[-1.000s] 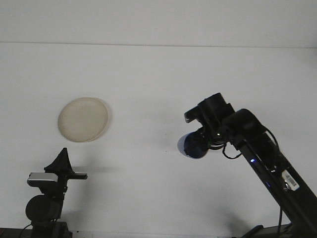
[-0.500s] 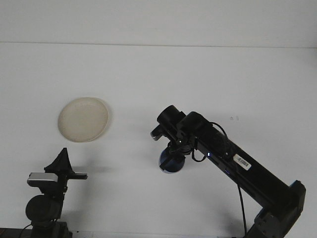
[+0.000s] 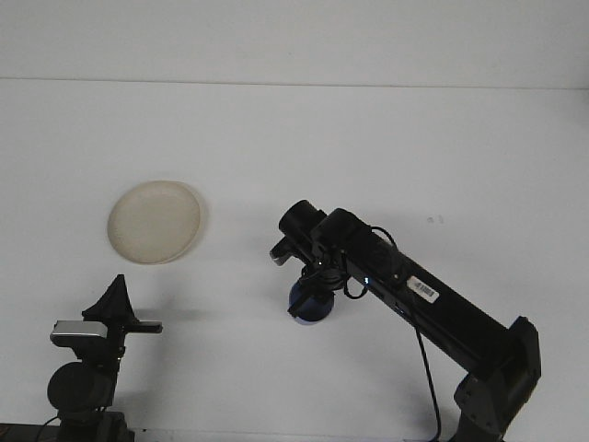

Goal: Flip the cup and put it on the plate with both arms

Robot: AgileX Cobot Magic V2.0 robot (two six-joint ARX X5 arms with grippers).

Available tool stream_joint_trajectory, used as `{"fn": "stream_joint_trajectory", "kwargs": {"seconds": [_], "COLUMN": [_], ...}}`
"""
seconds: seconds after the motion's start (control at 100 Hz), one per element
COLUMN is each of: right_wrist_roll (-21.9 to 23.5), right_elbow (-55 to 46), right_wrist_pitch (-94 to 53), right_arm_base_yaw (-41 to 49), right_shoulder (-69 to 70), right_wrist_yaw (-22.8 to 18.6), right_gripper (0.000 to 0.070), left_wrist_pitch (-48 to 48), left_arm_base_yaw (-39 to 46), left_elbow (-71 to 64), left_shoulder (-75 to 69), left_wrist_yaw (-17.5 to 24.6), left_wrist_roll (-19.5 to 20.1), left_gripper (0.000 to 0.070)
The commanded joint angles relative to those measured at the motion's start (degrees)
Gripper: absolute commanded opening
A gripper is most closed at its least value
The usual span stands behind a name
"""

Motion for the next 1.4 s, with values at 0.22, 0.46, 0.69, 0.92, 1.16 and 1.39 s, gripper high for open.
{"fn": "stream_joint_trajectory", "kwargs": {"seconds": [0.22,0.46,0.69,0.92,1.16,1.39], "right_wrist_roll": [-1.29,-1.40,-1.40,-1.40,-1.33,-1.18], "right_elbow": [1.44,1.40,1.40,1.40,1.92,5.84], "right_wrist_pitch": [0.72,0.83,0.79,0.81,0.61,-3.28], "right_arm_base_yaw": [0.50,0.46,0.46,0.46,0.46,0.39], "right_shoulder": [2.40,3.58,4.59,4.59,4.52,4.39], "right_wrist_yaw": [-0.04,-0.07,-0.09,-0.07,-0.07,0.02], "right_gripper": [0.0006,0.0006,0.0011,0.0191,0.0487,0.0515], "left_wrist_pitch": [0.57,0.57,0.57,0.57,0.57,0.57], "left_arm_base_yaw": [0.00,0.00,0.00,0.00,0.00,0.00], "left_elbow": [-1.16,-1.16,-1.16,-1.16,-1.16,-1.16], "left_shoulder": [-0.11,-0.11,-0.11,-0.11,-0.11,-0.11], "left_wrist_yaw": [0.22,0.22,0.22,0.22,0.22,0.22], "left_wrist_roll": [-0.09,-0.07,-0.07,-0.09,-0.07,-0.07], "left_gripper": [0.0012,0.0012,0.0012,0.0012,0.0013,0.0012]}}
